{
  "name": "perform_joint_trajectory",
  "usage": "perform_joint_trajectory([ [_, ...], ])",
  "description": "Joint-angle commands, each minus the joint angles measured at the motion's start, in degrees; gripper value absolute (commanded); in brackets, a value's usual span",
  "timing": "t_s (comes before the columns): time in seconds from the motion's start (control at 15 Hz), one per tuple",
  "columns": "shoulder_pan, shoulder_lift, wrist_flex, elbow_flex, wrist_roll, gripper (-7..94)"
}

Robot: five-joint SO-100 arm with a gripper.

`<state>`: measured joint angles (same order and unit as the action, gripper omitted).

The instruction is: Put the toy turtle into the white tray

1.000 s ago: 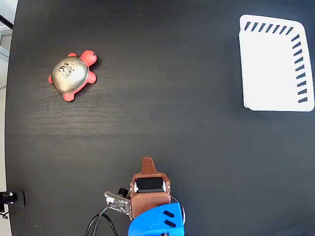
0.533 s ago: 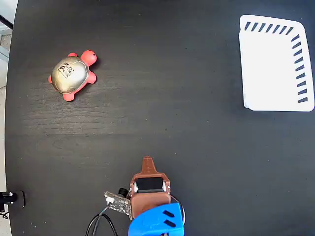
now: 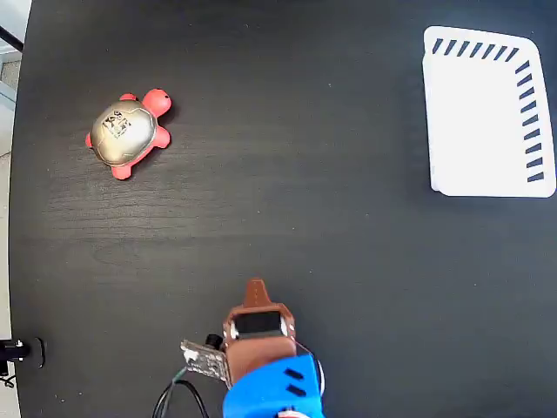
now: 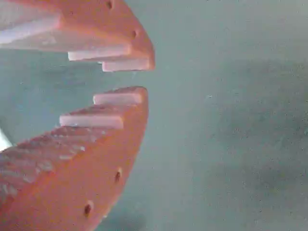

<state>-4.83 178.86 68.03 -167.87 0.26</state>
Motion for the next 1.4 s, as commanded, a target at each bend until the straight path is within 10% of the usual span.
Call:
perform_joint_trajectory([
  [0.0, -2.6, -8.0, -4.6, 3.4, 0.3, 0],
  [0.47, -6.2, -44.6, -9.5, 34.9, -9.2, 0],
  [1.33, -14.7, -105.6, 10.9, 101.9, -18.5, 7],
])
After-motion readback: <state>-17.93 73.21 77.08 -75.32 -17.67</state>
